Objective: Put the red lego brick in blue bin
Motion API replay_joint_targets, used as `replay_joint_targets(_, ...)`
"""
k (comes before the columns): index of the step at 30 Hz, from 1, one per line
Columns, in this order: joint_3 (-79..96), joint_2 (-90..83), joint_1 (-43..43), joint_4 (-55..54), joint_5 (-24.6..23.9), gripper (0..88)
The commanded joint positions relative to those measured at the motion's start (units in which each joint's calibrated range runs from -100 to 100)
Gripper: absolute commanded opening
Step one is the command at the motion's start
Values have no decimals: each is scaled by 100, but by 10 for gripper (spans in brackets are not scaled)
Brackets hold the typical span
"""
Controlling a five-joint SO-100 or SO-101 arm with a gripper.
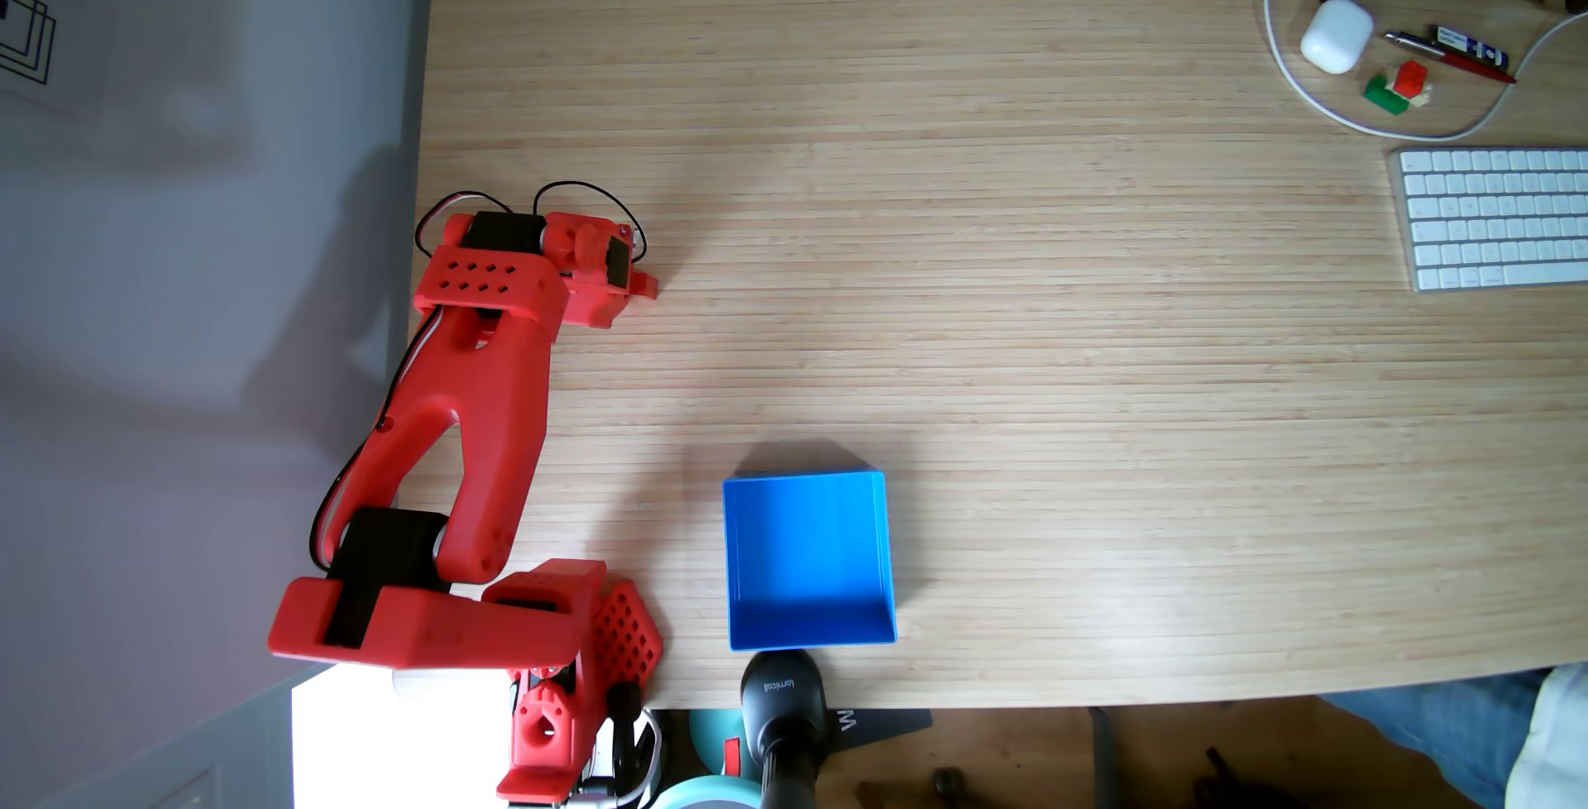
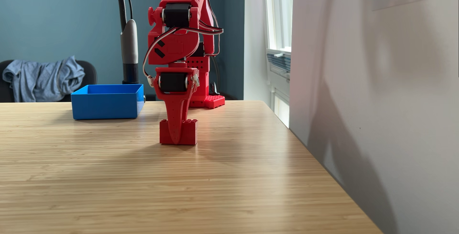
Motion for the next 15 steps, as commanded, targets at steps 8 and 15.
replay_joint_targets(8, -168, -199, 249, 18, -107, 1)
replay_joint_targets(15, -232, -223, 645, 489, -137, 0)
